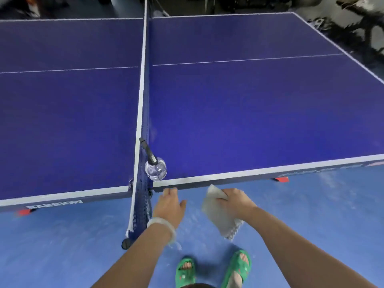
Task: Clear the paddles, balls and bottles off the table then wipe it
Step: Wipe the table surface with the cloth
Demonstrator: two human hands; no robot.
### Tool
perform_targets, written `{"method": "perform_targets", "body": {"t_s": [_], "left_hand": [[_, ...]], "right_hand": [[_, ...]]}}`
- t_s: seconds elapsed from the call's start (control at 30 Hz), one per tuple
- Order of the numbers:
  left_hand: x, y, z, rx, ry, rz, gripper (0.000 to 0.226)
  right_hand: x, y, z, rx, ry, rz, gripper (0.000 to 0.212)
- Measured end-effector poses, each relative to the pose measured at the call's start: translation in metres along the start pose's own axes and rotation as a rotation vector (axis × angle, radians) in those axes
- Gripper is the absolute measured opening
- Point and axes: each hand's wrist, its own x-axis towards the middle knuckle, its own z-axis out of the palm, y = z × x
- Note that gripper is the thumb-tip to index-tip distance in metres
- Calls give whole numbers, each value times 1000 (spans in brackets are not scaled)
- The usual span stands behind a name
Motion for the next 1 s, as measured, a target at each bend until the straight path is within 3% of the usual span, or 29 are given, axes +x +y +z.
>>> {"method": "perform_targets", "body": {"t_s": [0.17, 0.37, 0.67, 0.77, 0.83, 0.9, 1.0], "left_hand": [[23, 3, -19, -359, 373, -258, 81], [63, 8, -26, -574, 519, -371, 95], [101, 29, -22, -709, 608, -422, 76], [108, 32, -24, -978, 587, -366, 75], [111, 30, -23, -1151, 544, -309, 62], [111, 32, -27, -1108, 516, -305, 39], [109, 34, -29, -991, 497, -270, 35]], "right_hand": [[49, -45, -26, -172, -101, -176, 32], [112, -64, -37, 1, -143, -233, 26], [147, -73, -40, -25, -166, -251, 26], [151, -68, -41, -25, -160, -234, 27], [152, -65, -43, -17, -155, -232, 25], [152, -63, -43, -21, -145, -240, 24], [149, -62, -42, -5, -122, -237, 24]]}}
